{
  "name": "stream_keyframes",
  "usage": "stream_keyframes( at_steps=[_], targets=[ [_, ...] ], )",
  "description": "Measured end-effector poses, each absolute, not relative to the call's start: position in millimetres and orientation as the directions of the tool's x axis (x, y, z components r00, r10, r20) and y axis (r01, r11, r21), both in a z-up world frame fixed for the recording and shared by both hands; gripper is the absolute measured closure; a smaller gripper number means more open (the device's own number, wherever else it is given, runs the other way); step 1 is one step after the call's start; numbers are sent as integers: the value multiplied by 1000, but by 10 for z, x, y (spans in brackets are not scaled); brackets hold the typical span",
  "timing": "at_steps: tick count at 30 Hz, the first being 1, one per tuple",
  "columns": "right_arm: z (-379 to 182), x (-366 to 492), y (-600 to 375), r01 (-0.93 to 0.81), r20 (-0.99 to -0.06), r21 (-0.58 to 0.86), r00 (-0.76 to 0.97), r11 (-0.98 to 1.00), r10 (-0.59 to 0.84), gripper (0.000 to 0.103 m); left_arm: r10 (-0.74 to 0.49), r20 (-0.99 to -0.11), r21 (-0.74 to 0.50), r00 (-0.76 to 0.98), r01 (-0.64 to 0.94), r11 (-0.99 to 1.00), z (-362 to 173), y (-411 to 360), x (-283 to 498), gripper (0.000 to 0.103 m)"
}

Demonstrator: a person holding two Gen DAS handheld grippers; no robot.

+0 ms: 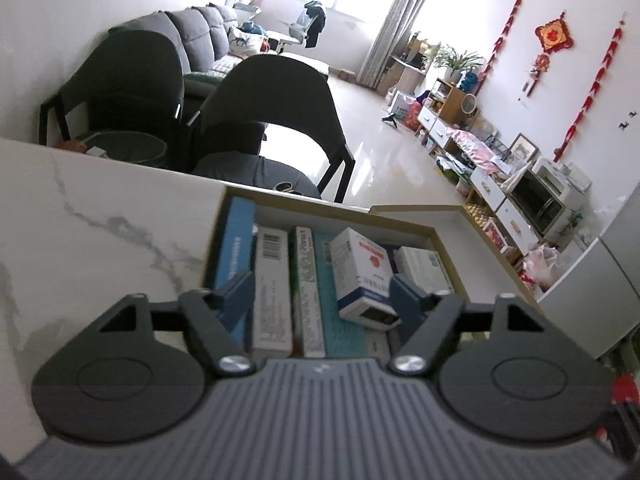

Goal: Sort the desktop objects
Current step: 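Withdraw the left gripper and move it to the yellow cartoon box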

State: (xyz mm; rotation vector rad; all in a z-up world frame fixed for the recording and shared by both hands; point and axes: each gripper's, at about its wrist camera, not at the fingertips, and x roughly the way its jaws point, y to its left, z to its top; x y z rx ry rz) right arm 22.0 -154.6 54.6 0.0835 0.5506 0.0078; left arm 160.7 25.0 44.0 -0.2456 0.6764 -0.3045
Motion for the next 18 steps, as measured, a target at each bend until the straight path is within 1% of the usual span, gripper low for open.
stream_keyframes(
  at_steps=[5, 7, 10, 14, 18],
  targets=[
    [548, 217, -1426, -4, -527, 73, 849, 997, 42, 0, -344, -548, -295, 762, 209, 932, 505, 425, 1444, 12],
    [556, 214, -1374, -12, -527, 70, 848, 997, 48, 0, -344, -544, -283, 766, 218, 934, 508, 491, 1389, 4],
    [562, 210, -1291, -28, -528, 64, 847, 998, 58, 0, -331, -544, -255, 771, 225, 941, 486, 592, 1309, 0],
    [554, 227, -1180, -46, -538, 58, 840, 997, 70, 0, -279, -553, -201, 785, 199, 959, 433, 733, 1194, 0],
    [547, 242, -1057, -69, -554, 51, 828, 996, 86, 0, -239, -546, -187, 803, 161, 969, 395, 915, 1069, 0]
  ],
)
